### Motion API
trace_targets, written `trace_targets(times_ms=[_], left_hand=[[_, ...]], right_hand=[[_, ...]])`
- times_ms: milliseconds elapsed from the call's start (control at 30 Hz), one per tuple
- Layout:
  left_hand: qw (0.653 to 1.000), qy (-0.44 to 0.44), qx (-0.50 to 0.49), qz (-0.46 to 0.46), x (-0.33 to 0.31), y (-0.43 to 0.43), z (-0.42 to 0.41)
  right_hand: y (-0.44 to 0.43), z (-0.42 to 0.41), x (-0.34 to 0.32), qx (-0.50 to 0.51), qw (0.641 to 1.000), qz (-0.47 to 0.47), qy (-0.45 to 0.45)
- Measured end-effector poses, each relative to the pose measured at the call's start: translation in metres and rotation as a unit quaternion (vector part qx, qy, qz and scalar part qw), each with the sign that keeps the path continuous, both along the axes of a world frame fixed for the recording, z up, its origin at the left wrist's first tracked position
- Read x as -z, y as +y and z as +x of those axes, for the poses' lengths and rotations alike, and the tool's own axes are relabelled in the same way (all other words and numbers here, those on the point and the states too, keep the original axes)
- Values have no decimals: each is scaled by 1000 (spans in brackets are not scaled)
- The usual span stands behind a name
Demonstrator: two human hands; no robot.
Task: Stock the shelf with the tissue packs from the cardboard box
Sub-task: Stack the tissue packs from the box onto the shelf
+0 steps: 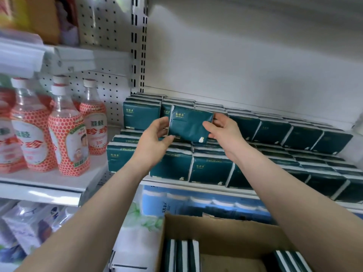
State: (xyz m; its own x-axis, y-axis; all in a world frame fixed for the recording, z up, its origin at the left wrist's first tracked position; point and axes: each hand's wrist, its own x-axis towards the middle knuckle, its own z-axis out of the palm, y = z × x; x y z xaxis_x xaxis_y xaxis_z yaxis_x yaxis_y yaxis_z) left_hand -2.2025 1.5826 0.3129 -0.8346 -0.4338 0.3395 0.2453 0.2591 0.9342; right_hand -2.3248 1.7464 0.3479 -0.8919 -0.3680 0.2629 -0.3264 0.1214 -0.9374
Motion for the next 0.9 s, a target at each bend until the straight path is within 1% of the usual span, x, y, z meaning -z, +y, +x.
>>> trace_targets(times_ms=[267, 433, 567, 733, 900], left_hand=[[1000, -11, -6, 26, 6, -9, -8], [999, -21, -22, 26, 7, -14, -16], [999, -21, -31, 21, 7, -18, -22], [998, -32, -53, -12, 9, -26, -24], [997, -45, -59, -7, 11, -32, -28]], right_hand=[[-14, -17, 13, 3, 1000, -16, -5], [-21, -24, 14, 7, 1000, -11, 0], [-26, -30, 13, 13, 1000, -14, 3], [-38, -33, 9, 21, 1000, -3, 12], [-48, -35, 7, 26, 999, 8, 27]])
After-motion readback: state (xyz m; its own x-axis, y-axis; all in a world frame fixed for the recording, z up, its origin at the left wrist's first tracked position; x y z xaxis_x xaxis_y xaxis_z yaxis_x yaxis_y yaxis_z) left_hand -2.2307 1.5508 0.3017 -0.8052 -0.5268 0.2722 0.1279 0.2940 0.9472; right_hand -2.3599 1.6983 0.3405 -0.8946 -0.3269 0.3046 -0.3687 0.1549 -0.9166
